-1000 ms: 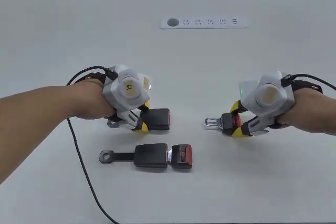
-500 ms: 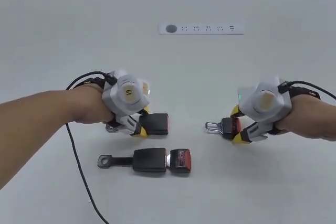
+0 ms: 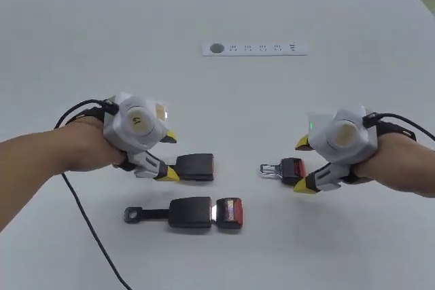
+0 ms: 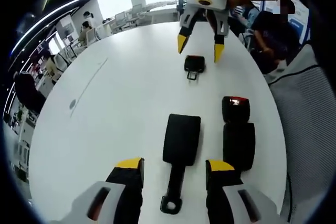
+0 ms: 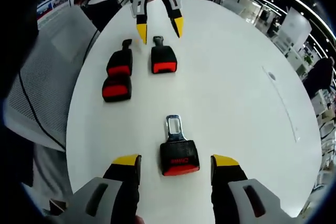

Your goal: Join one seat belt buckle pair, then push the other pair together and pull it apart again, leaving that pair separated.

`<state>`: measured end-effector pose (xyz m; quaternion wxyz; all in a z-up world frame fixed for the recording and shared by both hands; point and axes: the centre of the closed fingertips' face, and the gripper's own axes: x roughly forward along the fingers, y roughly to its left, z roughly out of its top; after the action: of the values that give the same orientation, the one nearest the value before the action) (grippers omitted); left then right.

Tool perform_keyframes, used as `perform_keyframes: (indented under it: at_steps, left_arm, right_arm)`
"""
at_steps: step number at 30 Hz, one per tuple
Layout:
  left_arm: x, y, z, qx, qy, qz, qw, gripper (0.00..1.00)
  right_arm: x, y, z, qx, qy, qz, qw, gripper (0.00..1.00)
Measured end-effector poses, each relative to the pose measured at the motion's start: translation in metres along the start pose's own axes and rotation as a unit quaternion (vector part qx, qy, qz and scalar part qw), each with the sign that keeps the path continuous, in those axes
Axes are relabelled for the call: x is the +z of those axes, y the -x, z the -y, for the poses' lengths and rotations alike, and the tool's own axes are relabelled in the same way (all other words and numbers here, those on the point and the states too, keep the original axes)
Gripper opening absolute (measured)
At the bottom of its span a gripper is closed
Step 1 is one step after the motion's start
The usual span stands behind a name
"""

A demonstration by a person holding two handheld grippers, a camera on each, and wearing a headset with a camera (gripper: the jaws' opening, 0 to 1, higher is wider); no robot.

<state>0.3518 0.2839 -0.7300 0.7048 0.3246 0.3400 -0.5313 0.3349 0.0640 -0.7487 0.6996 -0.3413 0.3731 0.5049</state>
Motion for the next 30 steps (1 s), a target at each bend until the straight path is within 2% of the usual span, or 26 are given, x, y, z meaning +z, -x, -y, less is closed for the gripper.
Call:
perform_keyframes:
  at_steps: [4, 8, 9, 10, 12, 13, 15, 18, 20, 22, 23, 26, 30]
  left_arm:
    - [-0.008, 0.015, 0.020, 0.012, 0.023, 0.006, 0.9996, 0.56]
    - [-0.025, 0.021, 0.025, 0.024, 0.050, 0.007, 0.9984, 0.63]
    - [-0.025, 0.026, 0.029, 0.030, 0.057, 0.010, 0.9979, 0.64]
    - [-0.025, 0.031, 0.032, 0.040, 0.073, 0.019, 0.9963, 0.66]
    - [-0.033, 0.034, 0.030, 0.049, 0.093, 0.031, 0.9940, 0.67]
    - [-0.033, 0.041, 0.034, 0.057, 0.103, 0.034, 0.9925, 0.68]
    - [-0.039, 0.047, 0.038, 0.068, 0.118, 0.040, 0.9899, 0.71]
    - [-0.047, 0.053, 0.041, 0.084, 0.141, 0.053, 0.9851, 0.76]
    - [-0.051, 0.057, 0.045, 0.088, 0.155, 0.055, 0.9824, 0.78]
    - [-0.057, 0.061, 0.046, 0.098, 0.182, 0.064, 0.9764, 0.79]
    - [-0.055, 0.065, 0.051, 0.100, 0.189, 0.069, 0.9744, 0.80]
    - [-0.065, 0.068, 0.055, 0.105, 0.200, 0.070, 0.9717, 0.83]
    - [-0.067, 0.079, 0.060, 0.115, 0.215, 0.083, 0.9664, 0.86]
  right_arm:
    - [0.002, 0.007, -0.014, -0.014, -0.029, 0.016, 0.9993, 0.59]
    - [0.004, 0.016, -0.027, -0.034, -0.071, 0.038, 0.9962, 0.64]
    - [0.003, 0.017, -0.027, -0.040, -0.079, 0.041, 0.9952, 0.65]
    - [0.005, 0.019, -0.030, -0.049, -0.106, 0.050, 0.9919, 0.65]
    - [0.006, 0.020, -0.034, -0.051, -0.131, 0.068, 0.9877, 0.68]
    - [0.005, 0.021, -0.036, -0.055, -0.142, 0.074, 0.9856, 0.70]
    - [0.006, 0.026, -0.047, -0.053, -0.143, 0.074, 0.9855, 0.73]
    - [0.004, 0.027, -0.052, -0.059, -0.157, 0.083, 0.9823, 0.77]
    - [0.006, 0.029, -0.054, -0.065, -0.169, 0.095, 0.9788, 0.81]
    - [0.005, 0.030, -0.058, -0.067, -0.185, 0.106, 0.9746, 0.85]
    - [0.004, 0.031, -0.059, -0.072, -0.188, 0.108, 0.9735, 0.86]
    - [0.000, 0.035, -0.063, -0.081, -0.200, 0.115, 0.9697, 0.91]
    - [0.002, 0.049, -0.067, -0.092, -0.220, 0.136, 0.9617, 0.99]
